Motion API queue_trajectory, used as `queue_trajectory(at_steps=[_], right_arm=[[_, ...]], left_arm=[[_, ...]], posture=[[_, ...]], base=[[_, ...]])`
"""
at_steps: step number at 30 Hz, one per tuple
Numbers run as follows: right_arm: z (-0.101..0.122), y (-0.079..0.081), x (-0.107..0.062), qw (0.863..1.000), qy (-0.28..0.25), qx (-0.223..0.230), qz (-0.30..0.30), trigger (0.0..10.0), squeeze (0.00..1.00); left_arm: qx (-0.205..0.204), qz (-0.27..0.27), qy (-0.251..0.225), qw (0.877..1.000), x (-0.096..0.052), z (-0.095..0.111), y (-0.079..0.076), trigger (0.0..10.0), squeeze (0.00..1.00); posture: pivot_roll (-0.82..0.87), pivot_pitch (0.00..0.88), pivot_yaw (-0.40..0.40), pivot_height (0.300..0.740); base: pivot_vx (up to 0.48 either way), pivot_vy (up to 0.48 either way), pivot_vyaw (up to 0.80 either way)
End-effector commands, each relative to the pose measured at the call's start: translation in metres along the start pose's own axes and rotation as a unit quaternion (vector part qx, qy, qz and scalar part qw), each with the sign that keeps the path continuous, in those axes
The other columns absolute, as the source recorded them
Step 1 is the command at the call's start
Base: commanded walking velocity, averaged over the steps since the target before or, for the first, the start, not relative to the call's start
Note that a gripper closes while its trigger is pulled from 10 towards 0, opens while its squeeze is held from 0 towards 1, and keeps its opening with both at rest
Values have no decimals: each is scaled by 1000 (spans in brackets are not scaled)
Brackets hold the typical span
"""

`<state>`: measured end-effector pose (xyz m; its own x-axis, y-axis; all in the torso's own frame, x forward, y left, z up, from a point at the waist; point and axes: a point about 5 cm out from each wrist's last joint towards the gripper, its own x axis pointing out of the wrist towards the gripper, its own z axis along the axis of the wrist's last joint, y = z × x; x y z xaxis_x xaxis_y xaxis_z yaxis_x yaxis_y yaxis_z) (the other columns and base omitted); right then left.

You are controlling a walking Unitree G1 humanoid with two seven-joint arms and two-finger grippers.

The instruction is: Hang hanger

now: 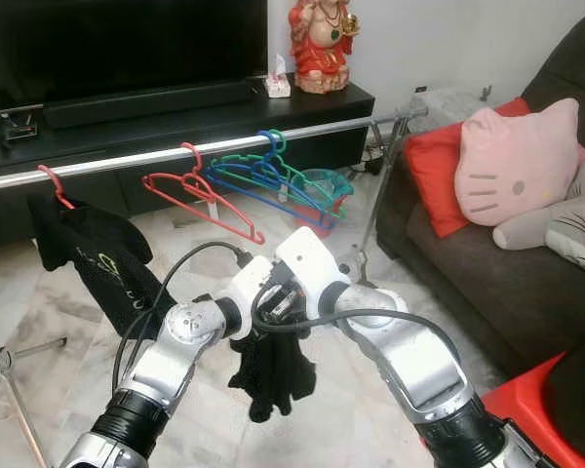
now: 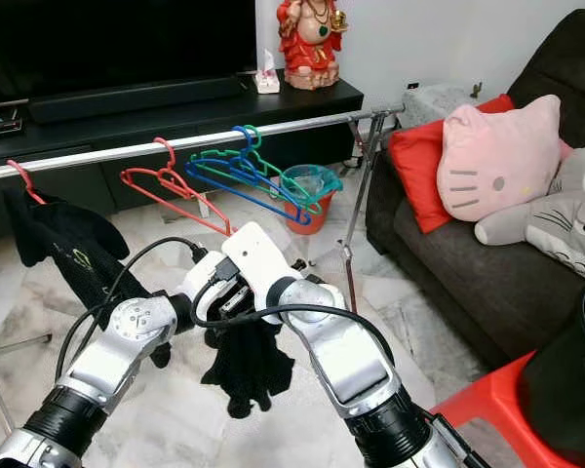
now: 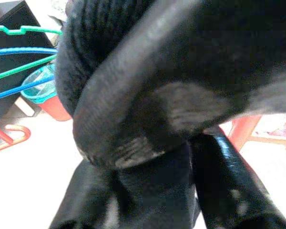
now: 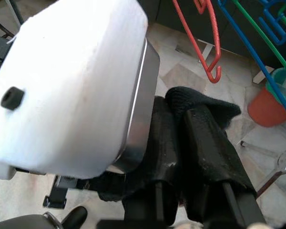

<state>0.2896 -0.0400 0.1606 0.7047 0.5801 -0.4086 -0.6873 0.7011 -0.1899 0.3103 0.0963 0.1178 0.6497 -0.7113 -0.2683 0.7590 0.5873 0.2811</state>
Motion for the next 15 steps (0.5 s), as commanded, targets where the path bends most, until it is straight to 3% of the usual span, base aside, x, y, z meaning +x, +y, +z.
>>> queue_trajectory(at_steps=[1,15], right_arm=[[17,-1,-5,999,-34,-10,-4,10000,0],[22,-5,-3,999,-40,-11,-13,10000,0]], left_arm=[[13,-5,-6,1000,3,5,1,0,0],[16,-31,10,999,-3,0,-3,0,0]], posture=[[-57,0,-27,740],[-47,0,-29,740]], base=[[0,0,0],[0,0,0]])
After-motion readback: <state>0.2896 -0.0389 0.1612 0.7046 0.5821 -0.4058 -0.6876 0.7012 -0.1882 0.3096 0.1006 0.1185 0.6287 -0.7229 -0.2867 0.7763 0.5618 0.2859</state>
